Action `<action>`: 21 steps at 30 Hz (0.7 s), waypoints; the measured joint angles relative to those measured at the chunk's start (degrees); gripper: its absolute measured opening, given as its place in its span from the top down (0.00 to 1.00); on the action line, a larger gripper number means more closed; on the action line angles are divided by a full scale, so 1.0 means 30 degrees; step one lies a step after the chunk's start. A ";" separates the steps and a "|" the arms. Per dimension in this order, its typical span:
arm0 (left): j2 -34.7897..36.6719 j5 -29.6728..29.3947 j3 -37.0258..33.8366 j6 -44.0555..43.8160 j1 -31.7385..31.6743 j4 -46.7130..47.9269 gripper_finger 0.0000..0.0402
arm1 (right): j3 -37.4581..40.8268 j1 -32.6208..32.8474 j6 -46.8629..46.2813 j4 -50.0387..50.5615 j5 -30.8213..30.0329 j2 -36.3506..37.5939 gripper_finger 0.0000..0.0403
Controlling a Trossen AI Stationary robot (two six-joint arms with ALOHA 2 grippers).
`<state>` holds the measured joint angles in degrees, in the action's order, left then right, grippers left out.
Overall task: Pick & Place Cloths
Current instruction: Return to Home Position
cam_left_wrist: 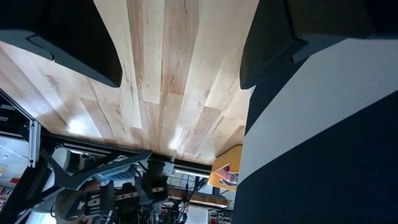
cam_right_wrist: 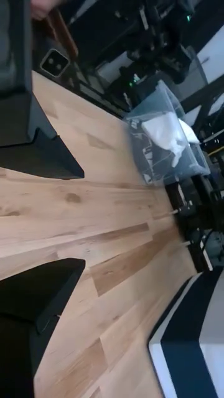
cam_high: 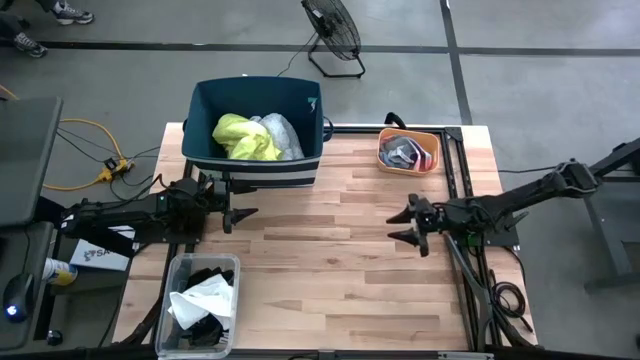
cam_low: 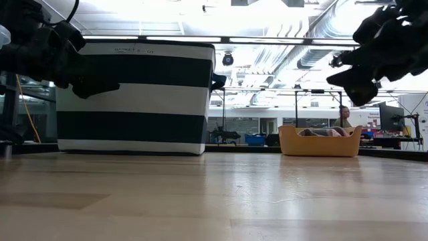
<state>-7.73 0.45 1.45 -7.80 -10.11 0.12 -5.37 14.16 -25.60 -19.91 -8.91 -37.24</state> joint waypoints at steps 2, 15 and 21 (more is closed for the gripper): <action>0.0002 0.0000 0.0000 0.0003 0.0000 0.0000 0.20 | 0.0147 0.0128 0.0229 -0.0012 0.0126 0.0275 0.47; -0.0002 0.0000 0.0000 0.0003 0.0000 0.0003 0.20 | 0.1252 -0.1542 0.1841 0.1319 0.2677 0.4373 0.47; -0.0006 0.0000 0.0000 0.0001 0.0000 0.0000 0.20 | 0.1277 -0.2979 0.1783 0.2852 0.5027 0.6182 0.47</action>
<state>-7.75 0.45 1.45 -7.80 -10.11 0.12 -1.54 5.22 -20.25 -11.35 6.17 -18.70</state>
